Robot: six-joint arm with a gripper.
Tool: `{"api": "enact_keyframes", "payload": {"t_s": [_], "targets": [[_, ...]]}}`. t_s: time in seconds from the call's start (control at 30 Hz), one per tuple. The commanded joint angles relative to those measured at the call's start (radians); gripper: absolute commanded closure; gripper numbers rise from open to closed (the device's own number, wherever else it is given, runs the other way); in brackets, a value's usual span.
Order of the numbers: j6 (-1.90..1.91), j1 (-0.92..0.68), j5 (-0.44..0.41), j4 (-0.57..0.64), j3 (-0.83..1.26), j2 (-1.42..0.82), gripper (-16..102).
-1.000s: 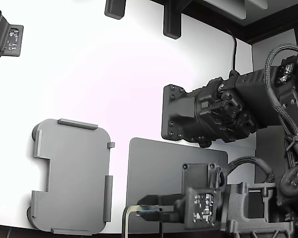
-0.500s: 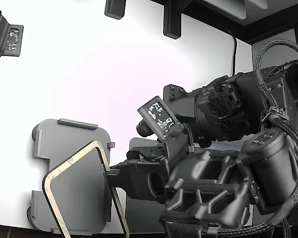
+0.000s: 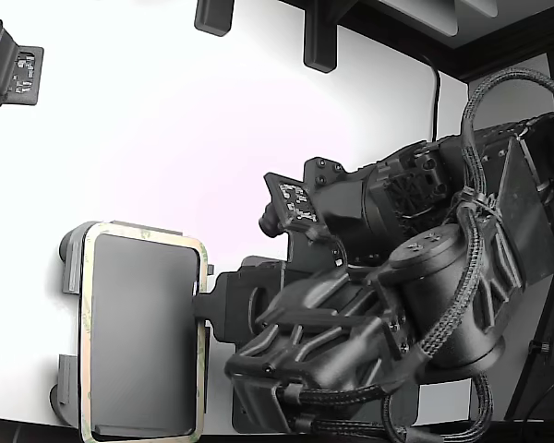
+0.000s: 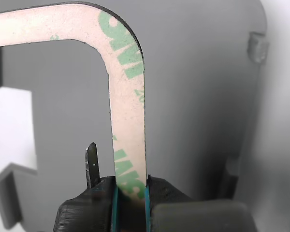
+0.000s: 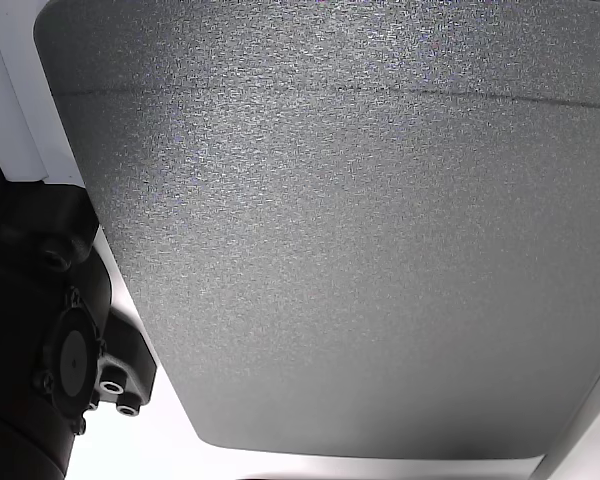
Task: Grab top frame and put it into gray box.
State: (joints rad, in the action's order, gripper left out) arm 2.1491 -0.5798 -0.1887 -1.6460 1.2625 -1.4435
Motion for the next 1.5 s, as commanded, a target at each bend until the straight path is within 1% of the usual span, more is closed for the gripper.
{"api": "enact_keyframes", "payload": {"t_s": [0.0, 0.17, 0.53, 0.8, 1.47], "targets": [[0.011, 0.014, 0.037, -0.011, -0.017, -0.009, 99], [0.02, 0.015, 0.089, -0.011, -0.014, 0.028, 99], [0.038, 0.046, 0.129, -0.012, -0.017, 0.072, 99], [0.029, 0.054, 0.13, -0.012, 0.015, 0.058, 99], [0.009, 0.08, 0.135, -0.012, 0.021, 0.071, 99]]}}
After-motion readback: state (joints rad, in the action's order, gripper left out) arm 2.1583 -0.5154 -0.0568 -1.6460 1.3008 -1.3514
